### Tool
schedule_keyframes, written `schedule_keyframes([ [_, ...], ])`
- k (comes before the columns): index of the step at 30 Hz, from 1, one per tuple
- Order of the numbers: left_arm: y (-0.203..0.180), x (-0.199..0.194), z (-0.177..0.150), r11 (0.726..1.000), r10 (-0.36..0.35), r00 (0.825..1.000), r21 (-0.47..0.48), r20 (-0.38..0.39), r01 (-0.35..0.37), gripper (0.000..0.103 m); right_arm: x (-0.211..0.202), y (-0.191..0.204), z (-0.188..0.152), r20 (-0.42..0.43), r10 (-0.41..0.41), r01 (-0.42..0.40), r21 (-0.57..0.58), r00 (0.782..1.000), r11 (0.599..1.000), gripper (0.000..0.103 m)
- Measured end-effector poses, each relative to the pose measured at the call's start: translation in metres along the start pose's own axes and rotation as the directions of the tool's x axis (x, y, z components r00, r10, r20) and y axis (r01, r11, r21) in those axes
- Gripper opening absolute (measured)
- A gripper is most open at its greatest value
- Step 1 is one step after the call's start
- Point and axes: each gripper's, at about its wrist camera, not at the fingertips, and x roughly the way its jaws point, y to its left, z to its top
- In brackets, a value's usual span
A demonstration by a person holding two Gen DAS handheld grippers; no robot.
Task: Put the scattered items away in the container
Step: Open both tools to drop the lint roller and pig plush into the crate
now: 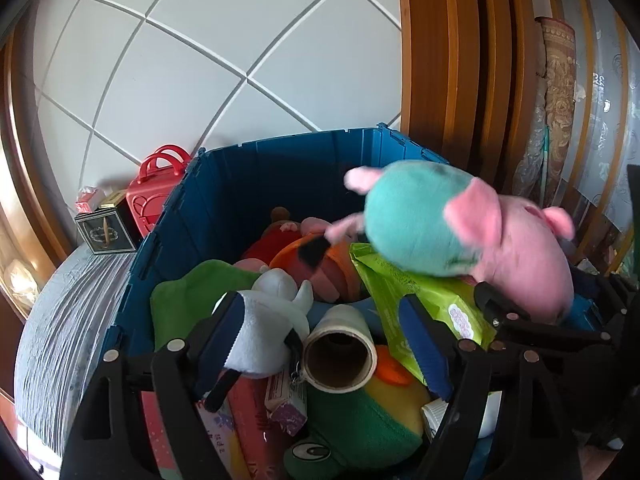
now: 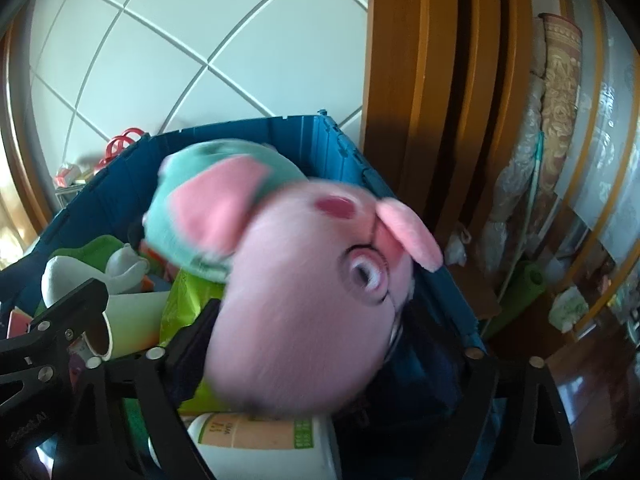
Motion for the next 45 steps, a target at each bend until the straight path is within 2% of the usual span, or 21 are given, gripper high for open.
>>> schedule_keyframes([
  [4,0.001,-0.004,-0.001,1.000,0.004,1.000,-0.005,0.010,-0.004,0.083,-0.006,-0.005,-0.001,0.012,0.014,-0.014,0.011,1.000,1.000,0.102],
  [11,0.001,-0.017,-0.009,0.999,0.032,0.999,0.012,0.039,-0.032,0.100,-0.022,-0.010,-0.009,0.039,0.055,-0.056,0.025,0.998,0.998,0.103],
  [18,0.012,-0.038,-0.017,1.000,0.028,0.999,0.004,0.046,-0.028,0.101,-0.051,-0.010,-0.015,0.081,0.064,-0.068,0.041,0.995,0.997,0.103],
  [24,0.036,-0.062,-0.031,0.999,0.015,0.999,-0.030,0.041,-0.014,0.101,-0.093,0.010,-0.030,0.145,0.046,-0.049,0.015,0.988,0.999,0.103],
  [34,0.073,-0.133,-0.082,0.999,-0.046,0.997,-0.024,0.061,0.048,0.101,-0.170,0.060,-0.078,0.172,0.040,-0.045,0.028,0.984,0.999,0.103],
  [45,0.106,-0.198,-0.135,0.999,-0.023,0.998,-0.038,0.064,0.026,0.101,-0.233,0.099,-0.130,0.186,0.031,-0.038,0.031,0.982,0.999,0.103],
])
